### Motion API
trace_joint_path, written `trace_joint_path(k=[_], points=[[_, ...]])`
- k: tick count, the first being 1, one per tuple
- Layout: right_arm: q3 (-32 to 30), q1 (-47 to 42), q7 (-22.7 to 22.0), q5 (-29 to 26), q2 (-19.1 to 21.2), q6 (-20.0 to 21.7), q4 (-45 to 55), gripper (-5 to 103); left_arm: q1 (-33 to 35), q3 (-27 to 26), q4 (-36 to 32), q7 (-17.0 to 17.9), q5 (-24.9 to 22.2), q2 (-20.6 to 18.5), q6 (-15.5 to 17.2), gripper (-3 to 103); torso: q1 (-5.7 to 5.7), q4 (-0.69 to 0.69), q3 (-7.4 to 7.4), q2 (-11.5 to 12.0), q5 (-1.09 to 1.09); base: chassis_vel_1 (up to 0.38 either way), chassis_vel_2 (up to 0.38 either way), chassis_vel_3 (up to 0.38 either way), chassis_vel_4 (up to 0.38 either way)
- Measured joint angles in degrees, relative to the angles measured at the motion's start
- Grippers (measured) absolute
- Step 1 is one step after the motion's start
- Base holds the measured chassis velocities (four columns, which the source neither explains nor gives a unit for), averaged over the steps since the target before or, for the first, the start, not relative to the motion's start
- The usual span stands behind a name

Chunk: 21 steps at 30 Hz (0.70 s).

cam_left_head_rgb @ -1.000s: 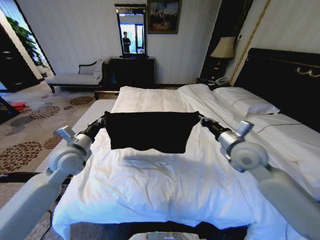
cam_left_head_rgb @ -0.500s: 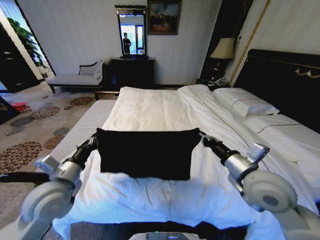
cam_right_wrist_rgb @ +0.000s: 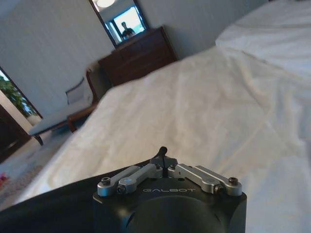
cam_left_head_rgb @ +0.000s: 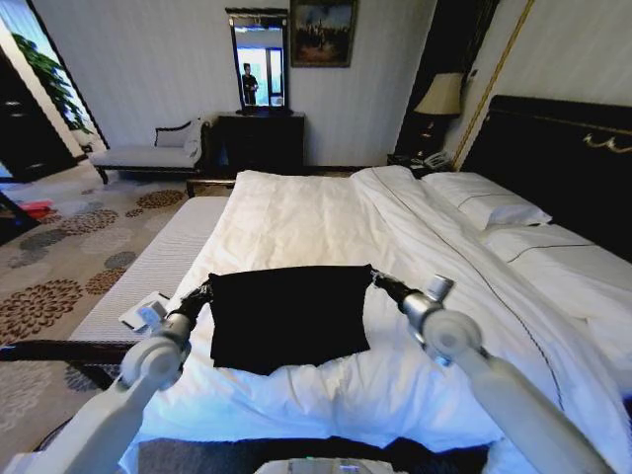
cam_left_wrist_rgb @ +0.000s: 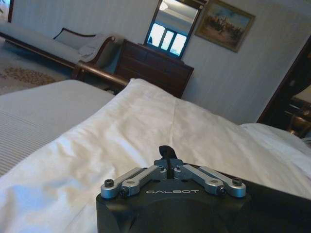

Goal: Fold the clothes on the bed.

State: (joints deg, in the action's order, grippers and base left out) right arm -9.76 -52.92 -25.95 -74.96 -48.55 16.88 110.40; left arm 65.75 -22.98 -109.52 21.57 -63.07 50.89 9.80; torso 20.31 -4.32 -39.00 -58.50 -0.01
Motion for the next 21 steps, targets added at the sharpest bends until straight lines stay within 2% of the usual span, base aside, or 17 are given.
trace_joint_path(k=[9, 13, 15, 20, 21], points=[[8.35, 9.42, 3.67, 7.02, -4.29, -3.65, -13.19, 0, -12.27, 8.75, 15.26, -3.29, 3.37, 4.62, -0.77, 1, 0.0, 0.0, 0.01, 0.0, 0.01, 0.0, 0.0, 0.0, 0.0], [10.29, 12.89, 5.23, 8.0, -5.42, -4.31, -18.39, 0, -16.6, 11.8, 20.28, -4.32, 4.4, 5.84, -1.05, 1, 0.0, 0.01, 0.0, 0.01, 0.01, 0.0, 0.0, 0.0, 0.0], [12.04, 15.71, 6.19, 8.6, -6.57, -4.7, -22.59, 0, -20.79, 13.96, 23.95, -4.99, 4.7, 6.85, -1.27, 1, 0.0, -0.03, 0.01, 0.01, -0.01, 0.0, 0.0, 0.0, 0.0], [14.21, 19.4, 7.36, 9.17, -8.44, -5.28, -27.61, 0, -26.03, 16.92, 28.55, -5.7, 4.77, 8.04, -1.36, 1, 0.0, -0.01, 0.01, 0.01, 0.0, 0.0, 0.0, 0.0, 0.0], [15.16, 21.19, 7.84, 9.4, -9.5, -5.63, -29.98, 0, -28.75, 18.19, 31.78, -6.2, 5.02, 8.8, -1.58, 1, 0.0, -0.01, 0.01, 0.0, 0.0, 0.0, 0.0, 0.0, 0.0]])
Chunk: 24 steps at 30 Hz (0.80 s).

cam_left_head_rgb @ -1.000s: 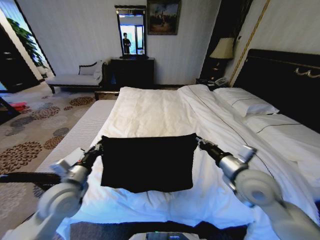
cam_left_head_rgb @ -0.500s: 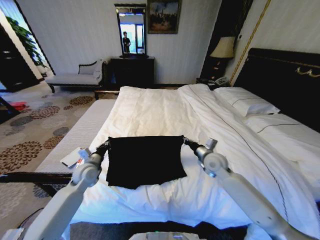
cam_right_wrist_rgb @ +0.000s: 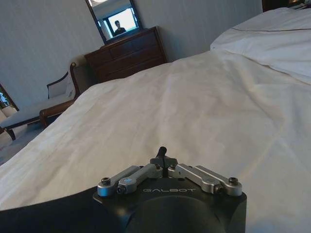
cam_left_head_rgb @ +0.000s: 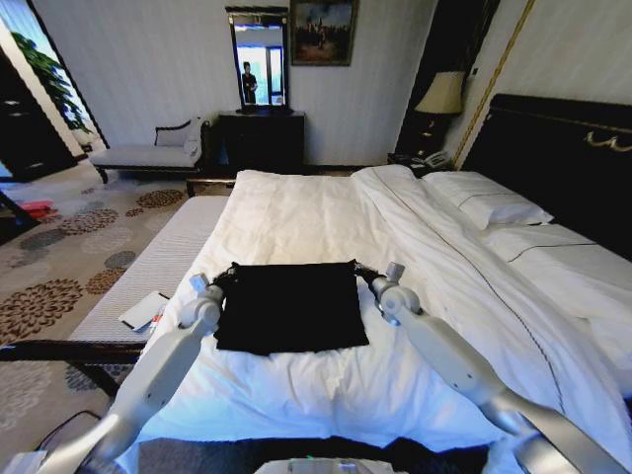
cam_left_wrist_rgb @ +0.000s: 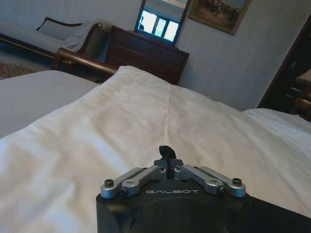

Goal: Fold the clothes on the bed.

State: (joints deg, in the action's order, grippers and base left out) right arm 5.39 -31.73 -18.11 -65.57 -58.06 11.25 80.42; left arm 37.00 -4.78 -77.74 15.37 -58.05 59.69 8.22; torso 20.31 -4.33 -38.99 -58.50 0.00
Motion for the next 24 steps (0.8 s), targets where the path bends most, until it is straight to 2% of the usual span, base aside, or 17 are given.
trace_joint_path(k=[6, 12, 15, 17, 20, 22, 23, 24], points=[[1.42, 4.2, 1.6, 0.22, -2.73, -0.96, -5.63, 0, -4.91, 2.08, 7.59, -1.54, 0.72, 1.7, -0.87, 1, 0.01, 0.02, 0.0, 0.01, 0.0, 0.0, 0.0, 0.0, 0.0], [1.14, 4.03, 2.25, 0.66, -2.65, -1.76, -5.61, 0, -4.04, 1.3, 7.03, -1.63, 1.66, 2.16, -1.96, 1, 0.01, 0.01, 0.0, 0.0, 0.0, 0.0, 0.0, 0.0, 0.0], [-0.77, 0.7, 2.32, 1.39, -1.03, -2.28, -1.25, 0, 1.04, -1.19, 0.6, -1.15, 1.92, 1.34, -2.48, 1, -0.01, -0.01, 0.01, 0.0, 0.01, 0.0, 0.0, 0.0, 0.0], [-1.02, 0.2, 2.3, 1.55, -0.86, -2.33, -0.66, 0, 1.92, -1.7, -0.38, -1.03, 2.06, 1.21, -2.58, 1, -0.02, -0.01, 0.02, 0.0, 0.0, 0.0, 0.0, 0.0, 0.0], [-3.0, -4.57, 2.08, 3.71, 1.01, -2.67, 4.56, 0, 8.48, -5.04, -6.44, -0.41, 2.93, 0.2, -2.83, 1, -0.03, 0.01, 0.01, -0.01, 0.02, 0.0, 0.0, 0.0, 0.0], [-3.09, -4.84, 2.06, 3.84, 1.08, -2.69, 4.81, 0, 8.8, -5.21, -6.75, -0.33, 2.97, 0.13, -2.83, 1, -0.03, 0.02, 0.01, -0.01, 0.02, 0.0, 0.0, 0.0, 0.0], [-3.82, -6.75, 1.79, 4.46, 1.58, -2.76, 6.93, 0, 10.93, -6.32, -8.84, 0.11, 3.15, -0.4, -2.89, 1, -0.03, 0.0, 0.02, -0.01, -0.03, 0.0, 0.0, 0.0, 0.0], [-4.73, -9.03, 1.32, 4.7, 2.2, -2.78, 9.69, 0, 13.48, -7.32, -11.37, 0.63, 3.19, -0.98, -2.89, 1, -0.03, 0.02, 0.02, -0.01, 0.02, 0.0, 0.0, 0.0, 0.0]])
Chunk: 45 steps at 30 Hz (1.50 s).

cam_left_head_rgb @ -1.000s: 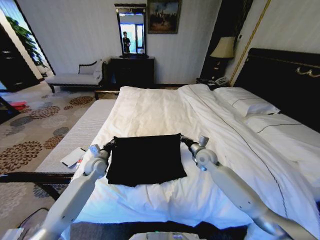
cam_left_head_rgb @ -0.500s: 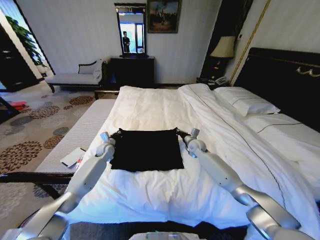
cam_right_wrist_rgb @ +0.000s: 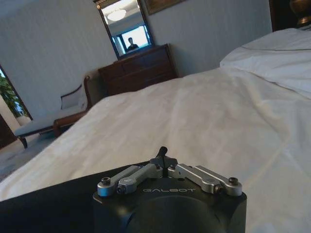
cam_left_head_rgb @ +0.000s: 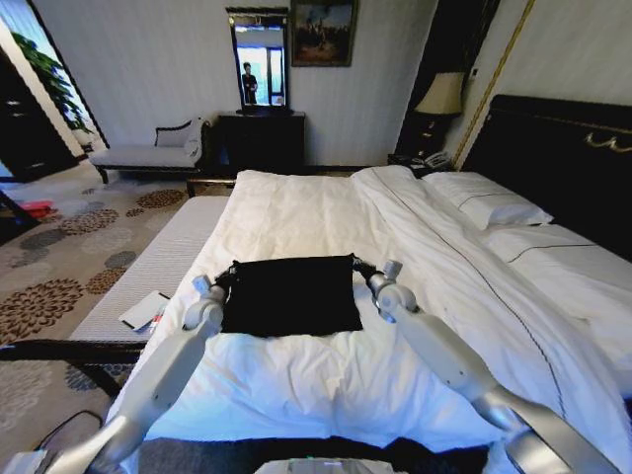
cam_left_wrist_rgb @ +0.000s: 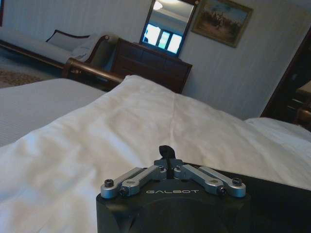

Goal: Fold the clothes on the bed.

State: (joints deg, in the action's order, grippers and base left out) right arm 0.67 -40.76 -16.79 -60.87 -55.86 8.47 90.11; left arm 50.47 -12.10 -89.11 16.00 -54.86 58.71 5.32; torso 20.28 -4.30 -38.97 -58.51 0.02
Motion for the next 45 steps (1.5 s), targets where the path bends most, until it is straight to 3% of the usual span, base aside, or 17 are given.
trace_joint_path(k=[7, 15, 33, 35, 38, 40, 41, 43, 45], points=[[-1.99, -9.03, -0.72, 2.2, 1.98, -0.19, 8.61, 0, 7.5, -2.89, -6.77, 0.6, 1.26, -1.73, -0.06, 1, -0.01, -0.04, 0.01, -0.01, -0.03, 0.0, 0.0, 0.0, 0.0], [-3.07, -15.38, -0.24, 5.38, 2.0, -0.87, 10.74, 0, 15.7, -6.51, -9.1, -0.83, 5.02, -1.52, -1.26, 1, 0.02, -0.01, -0.01, -0.01, -0.02, 0.0, 0.0, 0.0, 0.0], [-5.06, -23.93, 1.12, 9.74, 2.41, -1.62, 12.67, 0, 21.65, -7.56, -9.56, -1.75, 8.71, -0.99, -2.84, -2, 0.02, -0.02, -0.01, 0.0, -0.02, 0.0, 0.0, 0.0, 0.0], [-5.03, -24.79, 1.21, 10.47, 2.52, -1.55, 13.0, -3, 22.61, -7.43, -10.55, -1.39, 8.87, -1.04, -2.7, 2, 0.02, -0.01, -0.02, 0.0, -0.02, 0.0, 0.0, 0.0, 0.0], [-5.94, -25.31, 1.05, 10.2, 3.15, -1.39, 14.29, 12, 24.3, -8.1, -13.12, -1.16, 8.94, -1.51, -2.54, 18, 0.02, -0.02, -0.01, -0.01, -0.03, 0.0, 0.0, 0.0, 0.0], [-6.34, -25.3, 0.8, 9.79, 3.47, -1.36, 14.77, 12, 24.78, -8.44, -13.94, -1.08, 9.05, -1.71, -2.53, 23, 0.02, -0.02, -0.01, -0.01, -0.03, 0.0, 0.0, 0.0, 0.0], [-6.79, -25.28, 0.57, 9.38, 3.84, -1.32, 15.35, 17, 25.31, -8.89, -14.94, -1.08, 9.26, -1.94, -2.53, 23, 0.02, -0.01, -0.01, -0.01, -0.02, 0.0, 0.0, 0.0, 0.0], [-8.58, -25.43, 0.04, 8.34, 5.36, -1.08, 17.49, 28, 27.04, -10.7, -18.03, -1.13, 9.81, -2.77, -2.74, 39, 0.02, -0.02, -0.01, 0.0, -0.03, 0.0, 0.0, 0.0, 0.0], [-9.2, -25.4, 0.03, 8.22, 5.99, -1.03, 18.11, 33, 27.73, -11.4, -19.04, -1.14, 9.92, -3.0, -2.85, 39, 0.02, -0.03, -0.01, 0.0, -0.03, 0.0, 0.0, 0.0, 0.0]])
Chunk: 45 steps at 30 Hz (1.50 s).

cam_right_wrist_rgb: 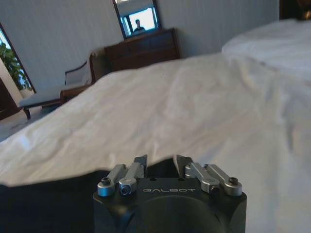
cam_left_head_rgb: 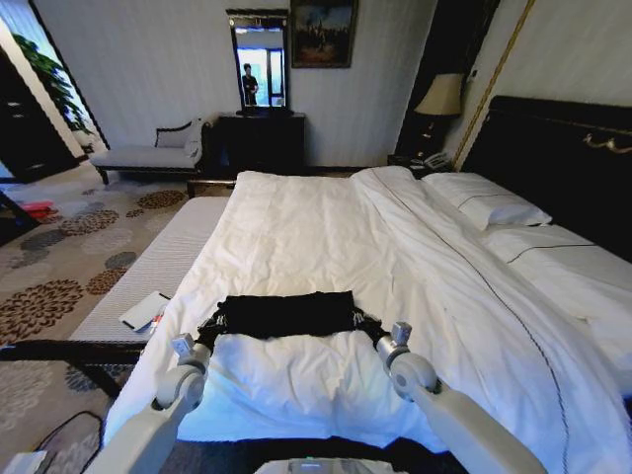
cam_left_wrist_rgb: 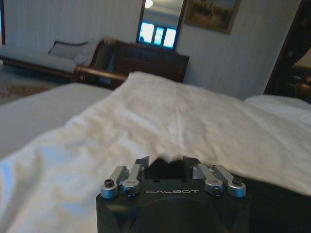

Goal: Fold the clothes on the bed.

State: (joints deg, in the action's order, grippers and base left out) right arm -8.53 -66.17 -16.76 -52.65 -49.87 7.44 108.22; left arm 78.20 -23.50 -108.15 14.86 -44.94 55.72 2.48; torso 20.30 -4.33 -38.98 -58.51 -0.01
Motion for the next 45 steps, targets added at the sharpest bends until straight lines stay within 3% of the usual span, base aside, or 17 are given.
trace_joint_path(k=[1, 2, 3, 4, 6, 7, 9, 11, 12, 14, 16, 19, 23, 31, 45], points=[[-0.26, 0.21, 0.16, 0.1, 0.45, 0.0, 0.23, 33, 0.6, -0.65, -0.8, -0.02, 0.06, -0.17, -0.13, 44, 0.0, -0.01, 0.0, 0.0, 0.01, 0.0, 0.0, 0.0, 0.0], [-0.17, 1.65, 0.99, 0.91, 1.33, 0.0, -0.01, 45, 1.79, -1.98, -2.09, -0.09, 0.37, -0.51, -0.33, 50, -0.01, -0.04, 0.01, 0.0, 0.0, 0.0, 0.0, 0.0, 0.0], [-0.17, 1.65, 0.99, 0.91, 1.33, 0.0, -0.01, 45, 1.79, -1.98, -2.09, -0.09, 0.37, -0.51, -0.33, 50, -0.01, -0.04, 0.01, 0.0, 0.0, 0.0, 0.0, 0.0, 0.0], [0.32, 3.08, 1.47, 1.42, 1.7, -0.02, -0.59, 45, 2.48, -2.71, -2.7, -0.23, 0.79, -0.73, -0.5, 55, -0.01, -0.03, 0.01, 0.0, 0.01, 0.0, 0.0, 0.0, 0.0], [3.12, 8.5, 3.0, 3.18, 2.17, -0.08, -3.72, 56, 4.27, -4.3, -4.48, -0.56, 1.97, -1.46, -0.87, 67, -0.01, 0.05, 0.0, 0.0, 0.01, 0.0, 0.0, 0.0, 0.0], [3.12, 8.5, 3.0, 3.18, 2.17, -0.08, -3.72, 56, 4.27, -4.3, -4.48, -0.56, 1.97, -1.46, -0.87, 67, -0.01, 0.05, 0.0, 0.0, 0.01, 0.0, 0.0, 0.0, 0.0], [4.87, 12.14, 4.38, 6.17, 2.56, -0.63, -7.5, 68, 3.99, -3.38, -5.57, -1.28, 2.07, -3.6, -0.87, 78, 0.0, 0.07, 0.0, 0.01, 0.0, 0.0, 0.0, 0.0, 0.0], [5.09, 12.64, 4.62, 7.08, 2.66, -0.96, -8.39, 73, 3.88, -3.13, -5.72, -1.69, 2.22, -4.14, -0.86, 78, 0.01, -0.01, 0.0, 0.01, 0.02, 0.0, 0.0, 0.0, 0.0], [6.82, 15.16, 5.59, 10.6, 2.61, -2.12, -11.82, 78, 4.87, -3.55, -6.72, -2.83, 3.05, -5.0, -1.01, 89, 0.01, -0.13, 0.0, 0.01, 0.02, 0.0, 0.0, 0.0, 0.0], [8.41, 17.22, 6.49, 13.34, 2.31, -3.2, -14.29, 83, 6.32, -4.34, -7.42, -3.29, 3.31, -5.08, -1.2, 89, 0.01, -0.11, 0.0, 0.01, 0.01, 0.0, 0.0, 0.0, 0.0], [11.51, 21.31, 8.42, 18.98, 1.63, -6.02, -19.19, 89, 9.22, -6.27, -8.75, -4.0, 3.4, -4.65, -1.48, 97, 0.01, 0.01, 0.0, 0.01, -0.02, 0.0, 0.0, 0.0, 0.0], [16.29, 25.93, 11.85, 27.37, 0.71, -11.03, -24.73, 99, 14.7, -9.81, -11.27, -5.19, 3.98, -3.05, -2.11, 100, 0.0, 0.07, 0.0, 0.01, 0.01, 0.0, 0.0, 0.0, 0.0], [17.83, 26.8, 13.06, 31.74, 0.46, -13.04, -25.44, 100, 16.98, -11.15, -12.84, -5.6, 3.98, -2.29, -2.2, 100, 0.0, 0.02, 0.0, 0.01, 0.03, 0.0, 0.0, 0.0, 0.0], [19.19, 26.27, 16.09, 46.78, 0.85, -20.23, -27.71, 100, 21.66, -13.34, -18.21, -5.98, 2.41, -1.86, -1.8, 100, 0.0, -0.01, 0.0, 0.01, 0.01, 0.0, 0.0, 0.0, 0.0], [19.34, 23.76, 18.57, 55.71, 0.45, -25.92, -30.04, 100, 33.79, -19.77, -25.09, -9.35, 3.15, 2.95, -3.62, 100, -0.01, 0.01, 0.01, 0.01, 0.0, 0.0, 0.0, 0.0, 0.0]])
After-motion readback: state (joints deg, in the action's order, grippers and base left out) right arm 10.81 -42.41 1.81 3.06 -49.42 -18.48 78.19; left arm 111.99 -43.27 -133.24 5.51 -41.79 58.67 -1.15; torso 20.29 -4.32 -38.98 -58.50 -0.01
